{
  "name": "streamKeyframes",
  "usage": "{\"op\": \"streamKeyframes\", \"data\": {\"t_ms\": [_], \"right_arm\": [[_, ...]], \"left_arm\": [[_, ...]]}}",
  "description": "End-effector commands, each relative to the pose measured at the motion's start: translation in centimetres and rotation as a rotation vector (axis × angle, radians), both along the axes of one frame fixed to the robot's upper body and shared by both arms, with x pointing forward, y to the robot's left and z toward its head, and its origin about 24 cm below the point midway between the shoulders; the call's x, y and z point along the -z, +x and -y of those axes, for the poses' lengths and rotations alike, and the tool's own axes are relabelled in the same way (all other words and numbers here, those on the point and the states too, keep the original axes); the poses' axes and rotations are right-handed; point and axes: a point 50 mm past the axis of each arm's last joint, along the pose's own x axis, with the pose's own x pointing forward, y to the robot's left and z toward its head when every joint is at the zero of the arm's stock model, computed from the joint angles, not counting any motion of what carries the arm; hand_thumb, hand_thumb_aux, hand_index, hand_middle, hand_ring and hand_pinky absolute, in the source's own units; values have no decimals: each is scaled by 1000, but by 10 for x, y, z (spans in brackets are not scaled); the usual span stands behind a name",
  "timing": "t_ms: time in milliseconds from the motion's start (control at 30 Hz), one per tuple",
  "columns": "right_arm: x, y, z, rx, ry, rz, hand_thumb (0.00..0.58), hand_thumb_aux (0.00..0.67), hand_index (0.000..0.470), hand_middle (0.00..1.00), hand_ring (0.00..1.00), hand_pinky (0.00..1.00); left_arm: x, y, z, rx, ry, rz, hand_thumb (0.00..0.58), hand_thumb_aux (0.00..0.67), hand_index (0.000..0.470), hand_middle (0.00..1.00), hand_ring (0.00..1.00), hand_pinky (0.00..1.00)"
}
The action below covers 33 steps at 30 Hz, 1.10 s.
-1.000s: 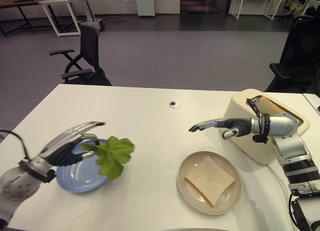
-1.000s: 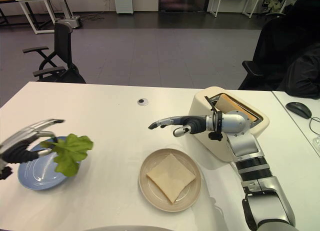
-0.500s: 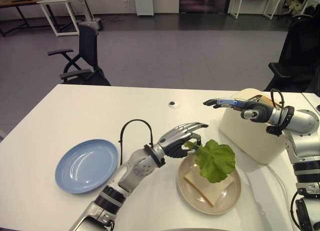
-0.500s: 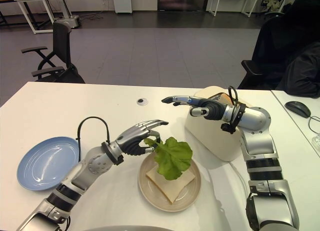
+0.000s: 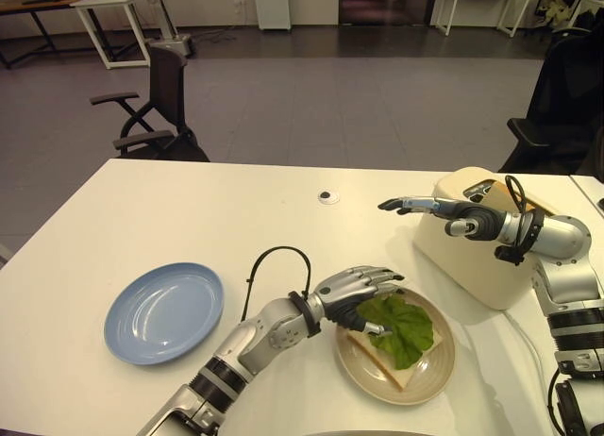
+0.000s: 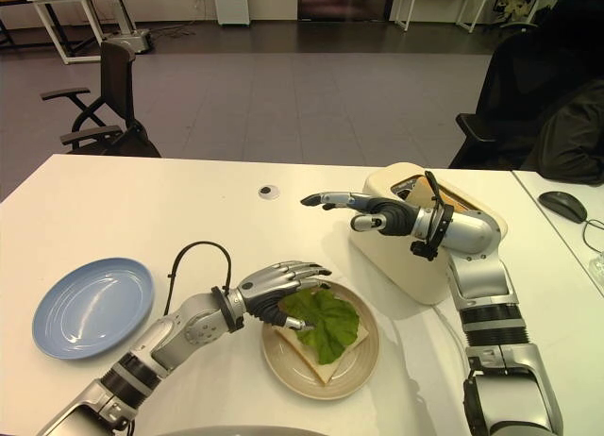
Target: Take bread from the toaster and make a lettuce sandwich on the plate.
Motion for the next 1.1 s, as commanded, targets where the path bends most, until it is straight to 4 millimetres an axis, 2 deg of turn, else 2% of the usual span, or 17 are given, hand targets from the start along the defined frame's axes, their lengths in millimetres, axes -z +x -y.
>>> {"op": "streamKeyframes", "data": {"t_ms": [33, 167, 267, 333, 400, 567, 600, 633, 667, 767, 900, 1000, 1100], "right_arm": [[-18, 4, 13, 164, 8, 197, 0, 0, 0, 0, 0, 0], [-47, -10, 35, 364, -35, 473, 0, 0, 0, 0, 0, 0], [-58, -19, 69, 555, -156, 581, 0, 0, 0, 0, 0, 0], [-51, -25, 97, 690, -261, 564, 0, 0, 0, 0, 0, 0], [-40, -29, 114, 766, -322, 521, 0, 0, 0, 0, 0, 0], [-16, -23, 126, 837, -390, 432, 0, 0, 0, 0, 0, 0], [-12, -22, 128, 848, -399, 414, 227, 147, 103, 0, 0, 0], [-9, -21, 130, 859, -403, 395, 462, 368, 258, 0, 0, 0], [-6, -21, 131, 865, -406, 374, 500, 420, 295, 0, 0, 0], [5, -19, 129, 848, -412, 318, 535, 483, 339, 0, 0, 0], [11, -15, 124, 824, -404, 289, 564, 560, 393, 0, 0, 0], [11, -15, 113, 776, -347, 277, 580, 670, 470, 0, 0, 0], [0, -13, 112, 787, -274, 308, 580, 670, 470, 0, 0, 0]], "left_arm": [[-4, 1, -7, -3, -7, -2, 0, 0, 0, 0, 0, 0], [-16, 6, -14, -24, -58, 15, 0, 0, 0, 0, 0, 0], [-21, 9, -21, -55, -108, 15, 0, 0, 0, 0, 0, 0], [-28, 15, -26, -93, -187, 15, 0, 0, 0, 0, 0, 0], [-39, 23, -34, -147, -297, 16, 0, 0, 0, 0, 0, 0], [-61, 41, -64, -282, -500, 45, 0, 0, 0, 0, 0, 0], [-62, 41, -68, -289, -514, 46, 0, 0, 0, 0, 0, 0], [-62, 41, -70, -293, -521, 46, 0, 0, 0, 0, 0, 0], [-61, 40, -71, -295, -522, 45, 0, 0, 0, 0, 0, 0], [-58, 38, -73, -299, -516, 40, 0, 0, 0, 0, 0, 0], [-56, 37, -74, -298, -506, 38, 0, 0, 0, 0, 0, 0], [-54, 36, -75, -303, -502, 37, 0, 0, 0, 0, 0, 0], [-53, 36, -77, -309, -496, 40, 0, 0, 0, 0, 0, 0]]}}
